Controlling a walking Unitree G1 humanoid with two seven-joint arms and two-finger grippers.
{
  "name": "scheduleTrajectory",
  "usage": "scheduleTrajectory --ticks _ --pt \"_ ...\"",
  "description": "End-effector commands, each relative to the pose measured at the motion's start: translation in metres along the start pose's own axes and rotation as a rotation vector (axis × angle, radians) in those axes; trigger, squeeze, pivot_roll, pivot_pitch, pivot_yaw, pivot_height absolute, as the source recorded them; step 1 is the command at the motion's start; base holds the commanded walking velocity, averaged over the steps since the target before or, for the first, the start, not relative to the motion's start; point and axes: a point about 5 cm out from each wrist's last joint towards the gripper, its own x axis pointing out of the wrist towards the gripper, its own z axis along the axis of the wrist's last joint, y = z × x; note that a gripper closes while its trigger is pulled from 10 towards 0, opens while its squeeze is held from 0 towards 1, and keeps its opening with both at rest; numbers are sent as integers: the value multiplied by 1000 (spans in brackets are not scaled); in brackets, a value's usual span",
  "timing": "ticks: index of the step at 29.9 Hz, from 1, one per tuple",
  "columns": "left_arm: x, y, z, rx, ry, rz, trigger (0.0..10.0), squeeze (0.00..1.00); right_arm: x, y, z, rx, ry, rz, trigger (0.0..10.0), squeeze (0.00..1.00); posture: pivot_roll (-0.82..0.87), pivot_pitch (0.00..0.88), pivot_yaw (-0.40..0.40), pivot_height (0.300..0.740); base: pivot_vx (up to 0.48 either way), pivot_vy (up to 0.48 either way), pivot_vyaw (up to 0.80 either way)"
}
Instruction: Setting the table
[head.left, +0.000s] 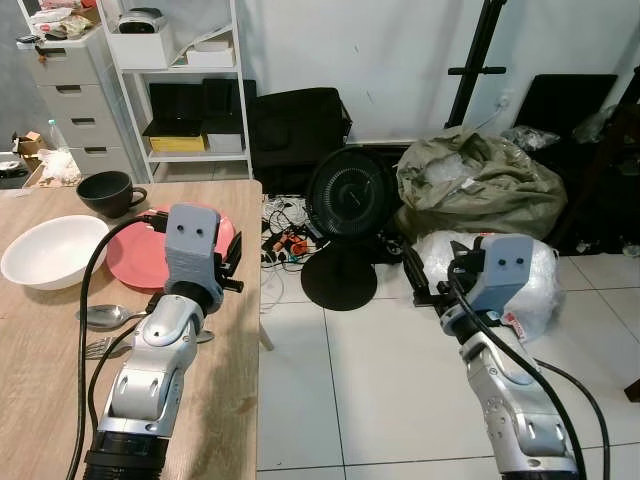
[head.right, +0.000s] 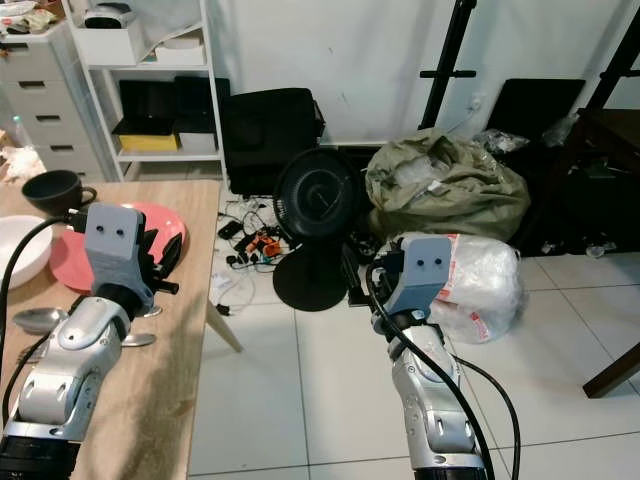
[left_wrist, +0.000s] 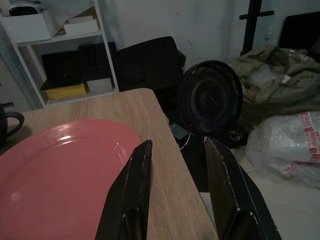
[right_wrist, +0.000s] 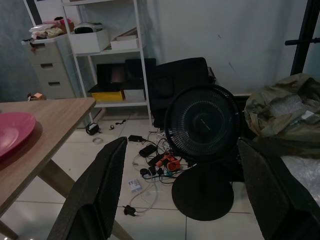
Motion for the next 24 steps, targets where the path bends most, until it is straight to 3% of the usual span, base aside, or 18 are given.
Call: scheduleTrajectory --ticks 1,15,24 --pt "0 0 -2 0 10 -4 10000 0 0 1 1 0 -1 3 10000 0 -90 133 102 740 0 0 0" --pt "-2 3 -8 0 61 -21 10000 0 -1 5 -5 14 14 3 10000 0 -65 116 111 740 0 0 0" --pt "-1 4 -8 6 64 -28 10000 0 -1 5 -7 28 21 4 10000 0 -45 109 111 740 0 0 -705"
